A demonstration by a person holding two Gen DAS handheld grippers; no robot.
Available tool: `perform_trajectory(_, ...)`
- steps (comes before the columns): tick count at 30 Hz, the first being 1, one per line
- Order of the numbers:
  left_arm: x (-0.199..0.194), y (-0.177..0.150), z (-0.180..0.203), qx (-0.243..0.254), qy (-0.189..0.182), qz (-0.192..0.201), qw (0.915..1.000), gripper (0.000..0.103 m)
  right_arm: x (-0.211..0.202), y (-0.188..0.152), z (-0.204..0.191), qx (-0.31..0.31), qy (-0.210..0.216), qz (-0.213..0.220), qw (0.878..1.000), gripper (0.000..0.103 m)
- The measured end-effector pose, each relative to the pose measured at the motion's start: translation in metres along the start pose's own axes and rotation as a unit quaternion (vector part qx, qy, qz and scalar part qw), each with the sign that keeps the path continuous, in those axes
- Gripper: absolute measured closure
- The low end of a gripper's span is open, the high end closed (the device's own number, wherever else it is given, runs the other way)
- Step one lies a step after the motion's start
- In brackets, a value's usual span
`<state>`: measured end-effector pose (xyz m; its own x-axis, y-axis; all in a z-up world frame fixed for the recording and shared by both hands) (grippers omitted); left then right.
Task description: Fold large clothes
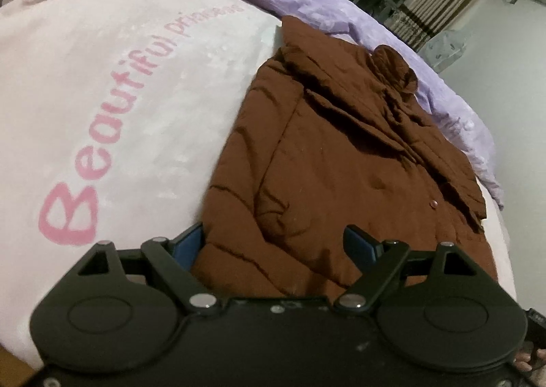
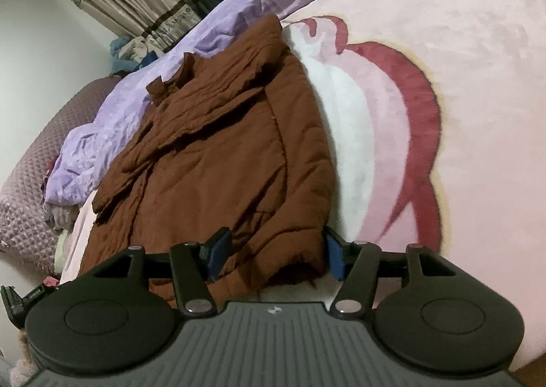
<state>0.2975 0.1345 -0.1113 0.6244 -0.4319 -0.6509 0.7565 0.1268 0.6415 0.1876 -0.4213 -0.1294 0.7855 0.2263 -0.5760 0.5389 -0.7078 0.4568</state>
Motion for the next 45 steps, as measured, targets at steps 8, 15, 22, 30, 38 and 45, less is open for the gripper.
perform_trajectory(8,0.000,-0.002,0.007,0.016,0.004,-0.007,0.9998,0.082,-0.001,-0.003,0.002,0.009,-0.004,-0.001,1.000,0.080)
perform_trajectory(15,-0.016,0.029,0.021,0.018,-0.018,0.058,0.9980,0.085,-0.017,0.016,-0.009,0.042,0.064,0.028,0.997,0.088)
perform_trajectory(22,-0.003,0.093,0.047,0.057,-0.024,0.108,0.9923,0.085,-0.008,0.076,-0.036,0.058,0.106,0.063,0.991,0.090)
perform_trajectory(30,0.049,0.193,0.055,0.054,-0.015,0.142,0.9883,0.085,0.051,0.184,-0.078,0.065,0.113,0.091,0.987,0.091)
perform_trajectory(38,0.169,0.250,0.037,0.048,0.046,0.081,0.9945,0.081,0.163,0.255,-0.085,0.072,0.048,0.087,0.992,0.091)
perform_trajectory(45,0.214,0.249,0.020,0.042,0.041,0.057,0.9966,0.069,0.212,0.244,-0.048,0.106,0.034,0.074,0.991,0.089)
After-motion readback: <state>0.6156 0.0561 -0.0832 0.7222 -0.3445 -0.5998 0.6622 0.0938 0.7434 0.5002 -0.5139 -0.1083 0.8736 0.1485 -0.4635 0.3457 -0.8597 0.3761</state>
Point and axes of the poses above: each gripper's, at about its wrist camera, not at the fingertips, and x roughly the way its jaws point, z to its right, y to its top, the point moved 2 cm from there along x, roughly the way its jaws point, and after that the axes turned 9 degrees about x, right-handed, at the moved point
